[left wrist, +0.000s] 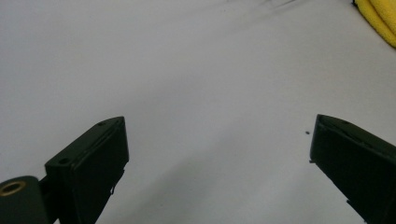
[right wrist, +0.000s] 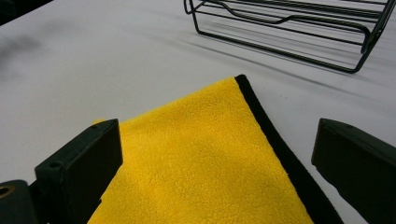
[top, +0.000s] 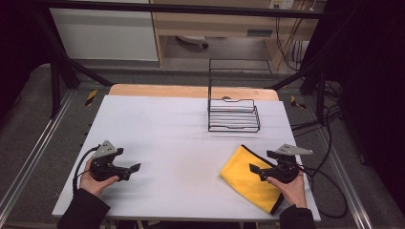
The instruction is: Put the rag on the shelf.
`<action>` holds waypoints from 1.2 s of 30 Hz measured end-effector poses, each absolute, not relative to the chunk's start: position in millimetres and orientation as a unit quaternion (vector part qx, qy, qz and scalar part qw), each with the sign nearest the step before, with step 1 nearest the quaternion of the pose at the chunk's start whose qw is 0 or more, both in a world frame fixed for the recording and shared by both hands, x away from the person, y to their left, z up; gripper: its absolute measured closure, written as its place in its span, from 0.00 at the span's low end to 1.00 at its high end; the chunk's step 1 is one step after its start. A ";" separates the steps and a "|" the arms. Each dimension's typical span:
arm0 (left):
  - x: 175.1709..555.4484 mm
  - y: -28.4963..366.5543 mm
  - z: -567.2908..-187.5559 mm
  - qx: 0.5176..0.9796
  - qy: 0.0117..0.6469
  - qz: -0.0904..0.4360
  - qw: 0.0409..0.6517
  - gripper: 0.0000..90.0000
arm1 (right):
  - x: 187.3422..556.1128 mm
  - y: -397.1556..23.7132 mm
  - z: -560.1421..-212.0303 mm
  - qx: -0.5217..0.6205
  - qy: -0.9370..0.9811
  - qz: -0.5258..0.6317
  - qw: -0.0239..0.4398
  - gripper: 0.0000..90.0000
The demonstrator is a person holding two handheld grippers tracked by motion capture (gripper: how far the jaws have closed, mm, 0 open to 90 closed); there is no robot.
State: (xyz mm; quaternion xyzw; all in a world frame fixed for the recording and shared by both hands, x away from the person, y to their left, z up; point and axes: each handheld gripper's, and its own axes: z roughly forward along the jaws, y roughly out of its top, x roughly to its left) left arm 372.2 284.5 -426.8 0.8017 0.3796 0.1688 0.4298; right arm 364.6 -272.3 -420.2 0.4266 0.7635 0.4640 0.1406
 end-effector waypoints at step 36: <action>369.6 292.0 -426.2 0.795 0.391 0.181 0.426 0.06 | 351.1 -170.6 -440.6 0.342 0.853 0.376 0.119 0.56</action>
